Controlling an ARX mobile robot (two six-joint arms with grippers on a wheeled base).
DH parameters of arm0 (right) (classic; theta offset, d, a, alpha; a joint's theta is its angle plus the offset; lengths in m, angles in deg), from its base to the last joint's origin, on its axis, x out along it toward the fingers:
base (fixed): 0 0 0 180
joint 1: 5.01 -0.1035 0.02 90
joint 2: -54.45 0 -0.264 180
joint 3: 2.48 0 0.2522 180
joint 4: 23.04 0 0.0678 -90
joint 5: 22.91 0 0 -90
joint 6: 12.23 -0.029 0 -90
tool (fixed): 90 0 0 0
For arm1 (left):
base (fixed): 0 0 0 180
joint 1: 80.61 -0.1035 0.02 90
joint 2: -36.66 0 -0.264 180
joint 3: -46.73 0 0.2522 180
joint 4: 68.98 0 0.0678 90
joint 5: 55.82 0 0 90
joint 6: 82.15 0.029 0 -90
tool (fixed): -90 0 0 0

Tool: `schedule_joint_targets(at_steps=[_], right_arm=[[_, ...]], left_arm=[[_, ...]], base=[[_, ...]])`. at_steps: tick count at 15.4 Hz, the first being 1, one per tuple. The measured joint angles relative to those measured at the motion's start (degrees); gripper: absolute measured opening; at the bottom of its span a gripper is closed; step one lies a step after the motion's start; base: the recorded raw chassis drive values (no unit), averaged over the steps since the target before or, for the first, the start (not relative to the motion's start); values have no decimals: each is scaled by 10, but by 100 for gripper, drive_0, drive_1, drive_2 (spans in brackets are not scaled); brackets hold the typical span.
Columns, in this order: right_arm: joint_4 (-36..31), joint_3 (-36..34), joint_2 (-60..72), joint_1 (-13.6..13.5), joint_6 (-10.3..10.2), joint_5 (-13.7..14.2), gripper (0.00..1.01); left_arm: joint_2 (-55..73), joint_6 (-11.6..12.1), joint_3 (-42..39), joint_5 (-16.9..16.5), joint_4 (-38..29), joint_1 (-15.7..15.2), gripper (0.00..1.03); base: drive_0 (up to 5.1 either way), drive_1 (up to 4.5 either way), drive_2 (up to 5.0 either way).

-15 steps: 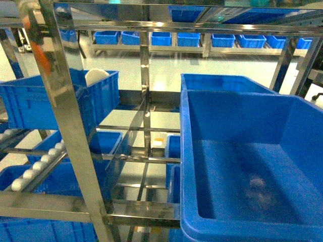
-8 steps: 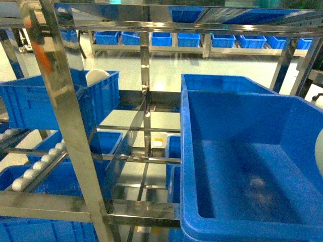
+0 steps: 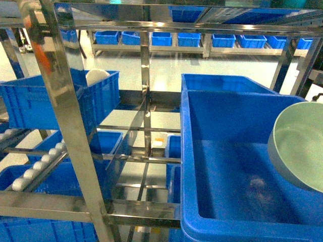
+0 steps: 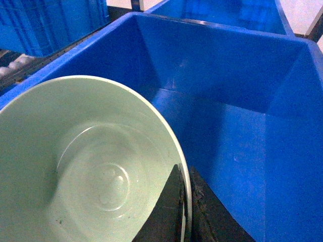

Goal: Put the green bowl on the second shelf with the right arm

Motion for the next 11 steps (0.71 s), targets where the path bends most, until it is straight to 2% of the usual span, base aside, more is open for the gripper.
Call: schedule_joint_targets(at_steps=[1, 3, 6, 7, 11], right_arm=[[-6, 21, 35, 0, 0, 0, 2], [16, 109, 126, -4, -3, -1, 2], [62, 195, 214, -10, -2, -22, 2], [75, 221, 247, -2, 7, -34, 2], [99, 252, 293, 32, 24, -42, 2]], left_arm=[[0, 0, 0, 0, 0, 0, 98], [0, 0, 0, 0, 0, 0, 98], [0, 0, 0, 0, 0, 0, 98], [0, 0, 0, 0, 0, 0, 98], [0, 0, 0, 0, 0, 0, 98]], base=[[0, 0, 0], [0, 0, 0], [0, 0, 0], [0, 0, 0], [0, 0, 0]])
